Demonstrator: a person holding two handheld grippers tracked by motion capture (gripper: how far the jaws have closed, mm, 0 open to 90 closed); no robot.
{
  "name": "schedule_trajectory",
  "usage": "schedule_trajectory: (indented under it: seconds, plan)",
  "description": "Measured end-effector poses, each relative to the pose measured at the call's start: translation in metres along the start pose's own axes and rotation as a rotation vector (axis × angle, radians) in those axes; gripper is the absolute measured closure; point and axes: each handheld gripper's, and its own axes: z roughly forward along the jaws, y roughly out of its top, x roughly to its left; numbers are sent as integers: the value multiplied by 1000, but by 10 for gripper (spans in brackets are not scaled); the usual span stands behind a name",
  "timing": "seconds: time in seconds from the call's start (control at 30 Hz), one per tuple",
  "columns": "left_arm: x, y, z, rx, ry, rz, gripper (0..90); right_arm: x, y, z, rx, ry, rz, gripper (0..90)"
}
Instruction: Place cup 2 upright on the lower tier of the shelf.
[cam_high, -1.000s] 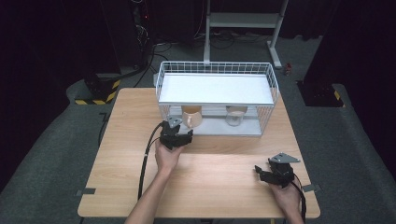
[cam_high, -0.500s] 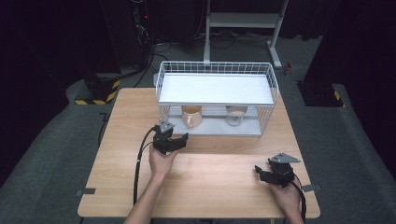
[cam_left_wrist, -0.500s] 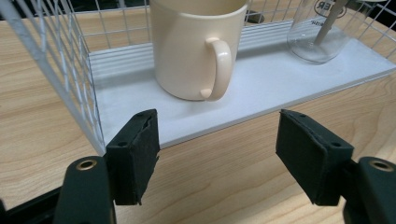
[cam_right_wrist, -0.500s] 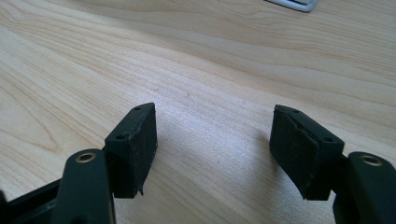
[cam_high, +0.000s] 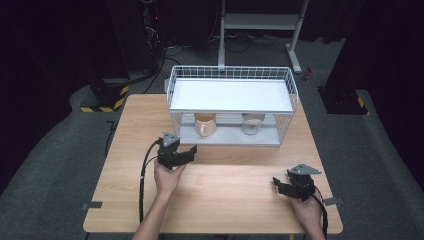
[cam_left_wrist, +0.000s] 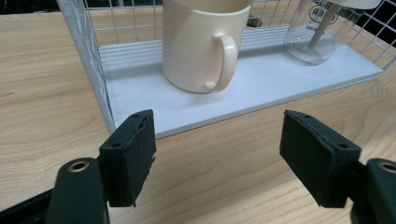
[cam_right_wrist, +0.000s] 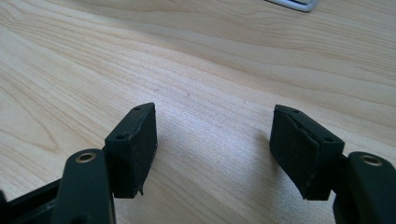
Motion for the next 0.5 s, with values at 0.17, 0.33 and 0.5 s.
schedule_trajectory:
  seconds: [0.17,0.33,0.5]
  plan:
    - [1,-2,-4,5,-9,1,263,0,0,0,0,0,0,322]
    - [2,-5,-11,-1,-15,-4,257,0,0,0,0,0,0,322]
    - [4,-8,-17,-6,-19,-15,249,0,0,0,0,0,0,322]
